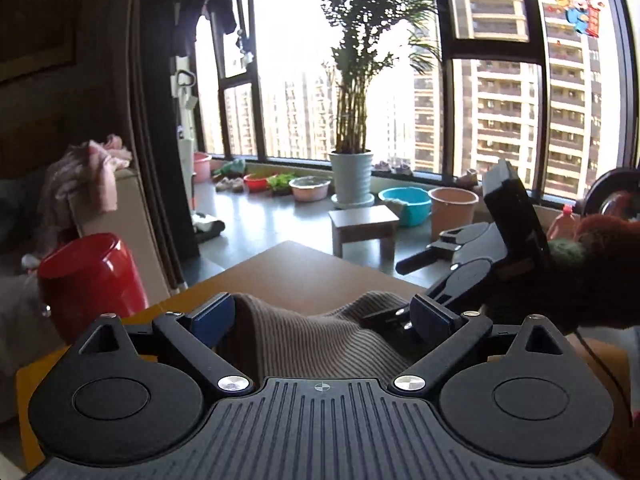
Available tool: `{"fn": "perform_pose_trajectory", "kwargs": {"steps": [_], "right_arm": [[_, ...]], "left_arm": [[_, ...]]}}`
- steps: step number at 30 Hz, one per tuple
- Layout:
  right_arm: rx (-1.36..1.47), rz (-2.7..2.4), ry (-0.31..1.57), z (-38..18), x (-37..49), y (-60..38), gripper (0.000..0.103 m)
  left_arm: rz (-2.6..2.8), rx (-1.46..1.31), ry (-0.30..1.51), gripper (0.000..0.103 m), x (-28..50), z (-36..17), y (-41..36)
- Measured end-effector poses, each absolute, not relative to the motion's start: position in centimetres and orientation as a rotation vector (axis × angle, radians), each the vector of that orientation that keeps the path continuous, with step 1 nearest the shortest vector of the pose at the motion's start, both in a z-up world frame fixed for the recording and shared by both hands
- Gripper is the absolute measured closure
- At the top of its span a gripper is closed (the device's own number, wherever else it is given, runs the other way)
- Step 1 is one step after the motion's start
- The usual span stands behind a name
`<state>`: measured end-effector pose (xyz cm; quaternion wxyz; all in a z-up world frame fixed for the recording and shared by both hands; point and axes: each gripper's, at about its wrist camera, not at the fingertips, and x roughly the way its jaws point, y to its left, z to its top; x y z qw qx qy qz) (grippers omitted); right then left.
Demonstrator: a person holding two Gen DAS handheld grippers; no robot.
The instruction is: Fold clothes
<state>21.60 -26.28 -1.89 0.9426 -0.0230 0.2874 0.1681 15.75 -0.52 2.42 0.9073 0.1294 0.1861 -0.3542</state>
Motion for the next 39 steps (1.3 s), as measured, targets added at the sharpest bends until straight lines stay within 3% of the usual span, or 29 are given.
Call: {"fn": "perform_pose_trajectory", "kwargs": {"steps": [5, 7, 8, 9, 10, 14, 18, 21, 29, 31, 33, 34, 39], "right_arm": [[0.011, 0.355, 0.536, 0.1, 18.8, -28.1, 0.001], [0.006, 0.369, 0.498, 1.0, 17.2, -28.4, 0.020], [0.000, 0.377, 0.477, 1.5, 16.5, -28.4, 0.048], [0.002, 0.396, 0.463, 1.9, 16.0, -28.2, 0.064], [0.018, 0.434, 0.459, 2.1, 15.9, -27.8, 0.065], [0.067, 0.578, 0.464, 2.2, 16.2, -25.2, 0.064], [-0.004, 0.558, 0.578, -1.8, 19.4, -21.4, 0.055], [-0.014, 0.562, 0.544, -3.4, 20.4, -21.7, 0.054], [-0.085, 0.552, 0.537, -2.4, 19.5, -22.7, 0.050], [-0.049, 0.512, 0.555, -1.7, 18.6, -23.1, 0.040], [0.027, 0.488, 0.592, -1.9, 17.8, -23.9, 0.020], [0.074, 0.480, 0.615, -2.2, 17.5, -24.3, 0.015], [0.313, 0.437, 0.729, -3.8, 15.6, -26.5, 0.009]], "left_arm": [[-0.635, 0.286, 0.483, 0.008, 19.9, -0.9, -1.6], [-0.593, 0.249, 0.528, 0.011, 21.7, -1.9, -1.0], [-0.588, 0.210, 0.545, 0.011, 22.3, -2.0, -0.4], [-0.583, 0.172, 0.561, 0.011, 22.9, -2.2, 0.2], [-0.577, 0.133, 0.577, 0.011, 23.5, -2.3, 0.8], [-0.557, 0.039, 0.622, 0.009, 25.3, -2.6, 2.4], [-0.543, 0.081, 0.628, 0.009, 25.0, -2.5, 2.5], [-0.521, 0.149, 0.619, 0.010, 24.2, -1.9, 2.7], [-0.565, 0.076, 0.693, 0.016, 24.1, -3.6, 3.1], [-0.566, 0.058, 0.701, 0.016, 23.8, -3.9, 3.2], [-0.562, 0.061, 0.695, 0.016, 23.5, -4.0, 3.3], [-0.562, 0.060, 0.692, 0.016, 23.4, -4.0, 3.4], [-0.565, 0.037, 0.687, 0.016, 23.5, -4.2, 3.6]]}}
